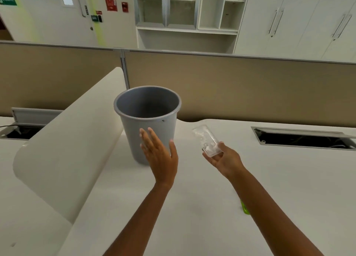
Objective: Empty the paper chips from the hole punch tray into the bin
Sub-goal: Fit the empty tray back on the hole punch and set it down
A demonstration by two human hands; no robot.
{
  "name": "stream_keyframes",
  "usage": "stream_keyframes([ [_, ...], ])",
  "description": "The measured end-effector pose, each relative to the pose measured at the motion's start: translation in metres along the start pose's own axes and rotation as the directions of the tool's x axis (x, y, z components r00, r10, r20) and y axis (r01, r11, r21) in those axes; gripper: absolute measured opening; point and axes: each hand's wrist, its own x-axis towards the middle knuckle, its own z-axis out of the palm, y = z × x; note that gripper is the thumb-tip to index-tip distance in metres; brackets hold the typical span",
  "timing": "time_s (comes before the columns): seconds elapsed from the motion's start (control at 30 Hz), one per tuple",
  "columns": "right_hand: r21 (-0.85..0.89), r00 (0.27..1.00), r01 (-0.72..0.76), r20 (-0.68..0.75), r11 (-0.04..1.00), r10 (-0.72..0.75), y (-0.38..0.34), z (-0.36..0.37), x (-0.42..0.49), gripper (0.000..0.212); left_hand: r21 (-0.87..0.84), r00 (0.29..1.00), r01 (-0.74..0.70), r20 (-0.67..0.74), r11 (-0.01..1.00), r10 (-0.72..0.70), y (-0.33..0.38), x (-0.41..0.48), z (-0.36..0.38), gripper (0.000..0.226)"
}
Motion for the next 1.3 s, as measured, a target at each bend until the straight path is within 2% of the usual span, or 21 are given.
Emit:
stream_keyframes([
  [0.1, 0.024, 0.996, -0.044, -0.072, 0.999, 0.046, 0.019, -0.026, -0.008, 0.030, -0.083, 0.990, 0.002, 0.143, 0.997, 0.010, 0.002, -0.036, 0.018, 0.058],
  [0.17, 0.031, 0.991, -0.062, -0.116, 0.998, 0.065, 0.032, -0.036, -0.013, 0.037, -0.226, 0.942, 0.122, 0.335, 0.967, -0.041, 0.001, -0.057, 0.028, 0.050],
  [0.2, 0.032, 0.988, -0.068, -0.135, 0.997, 0.071, 0.037, -0.042, -0.016, 0.038, -0.310, 0.889, 0.245, 0.450, 0.918, -0.086, 0.003, -0.068, 0.033, 0.046],
  [0.23, 0.027, 0.986, -0.073, -0.148, 0.997, 0.076, 0.042, -0.046, -0.018, 0.037, -0.378, 0.807, 0.408, 0.575, 0.831, -0.135, 0.004, -0.076, 0.036, 0.043],
  [0.3, 0.009, 0.984, -0.079, -0.156, 0.997, 0.080, 0.051, -0.055, -0.022, 0.035, -0.392, 0.588, 0.707, 0.788, 0.589, -0.181, 0.007, -0.090, 0.041, 0.042],
  [0.37, -0.007, 0.983, -0.098, -0.154, 0.995, 0.096, 0.060, -0.064, -0.025, 0.035, -0.325, 0.413, 0.866, 0.893, 0.381, -0.177, 0.007, -0.101, 0.045, 0.047],
  [0.47, -0.006, 0.981, -0.112, -0.159, 0.994, 0.110, 0.070, -0.076, -0.030, 0.032, -0.250, 0.257, 0.966, 0.958, 0.066, -0.125, 0.005, -0.113, 0.051, 0.056],
  [0.53, -0.033, 0.978, -0.121, -0.175, 0.992, 0.113, 0.075, -0.082, -0.032, 0.024, -0.203, 0.198, 0.978, 0.977, -0.055, -0.075, 0.005, -0.117, 0.052, 0.057],
  [0.63, -0.108, 0.976, -0.140, -0.183, 0.984, 0.119, 0.081, -0.090, -0.035, 0.024, -0.180, 0.181, 0.975, 0.983, -0.127, -0.008, 0.005, -0.121, 0.053, 0.055],
  [0.77, -0.252, 0.979, -0.172, -0.150, 0.952, 0.138, 0.076, -0.101, -0.038, 0.016, -0.207, 0.210, 0.964, 0.978, -0.165, -0.003, 0.002, -0.124, 0.055, 0.055],
  [0.83, -0.387, 0.984, -0.108, -0.170, 0.916, 0.044, 0.070, -0.107, -0.035, 0.014, -0.224, 0.222, 0.957, 0.975, -0.184, -0.031, 0.000, -0.125, 0.056, 0.051],
  [0.87, -0.508, 0.978, -0.045, -0.200, 0.860, -0.067, 0.067, -0.113, -0.031, 0.016, -0.230, 0.225, 0.954, 0.973, -0.192, -0.046, -0.001, -0.125, 0.056, 0.049],
  [0.9, -0.676, 0.952, 0.020, -0.212, 0.737, -0.220, 0.065, -0.121, -0.026, 0.020, -0.233, 0.226, 0.953, 0.972, -0.194, -0.059, -0.003, -0.125, 0.056, 0.047],
  [0.97, -0.907, 0.874, 0.072, -0.143, 0.416, -0.464, 0.058, -0.136, -0.018, 0.026, -0.232, 0.222, 0.954, 0.972, -0.191, -0.070, -0.005, -0.125, 0.055, 0.043],
  [1.0, -0.943, 0.855, 0.055, -0.124, 0.327, -0.503, 0.056, -0.143, -0.014, 0.029, -0.229, 0.218, 0.954, 0.973, -0.192, -0.076, -0.006, -0.125, 0.055, 0.043],
  [1.03, -0.954, 0.848, 0.018, -0.144, 0.301, -0.509, 0.055, -0.150, -0.009, 0.031, -0.224, 0.212, 0.955, 0.974, -0.195, -0.081, -0.007, -0.125, 0.054, 0.043],
  [1.17, -0.922, 0.862, -0.152, -0.300, 0.357, -0.408, 0.049, -0.166, 0.007, 0.044, -0.201, 0.186, 0.957, 0.978, -0.210, -0.090, -0.012, -0.125, 0.056, 0.042],
  [1.3, -0.891, 0.871, -0.189, -0.346, 0.413, -0.349, 0.043, -0.172, 0.016, 0.045, -0.187, 0.174, 0.956, 0.982, -0.226, -0.078, -0.017, -0.124, 0.058, 0.041],
])
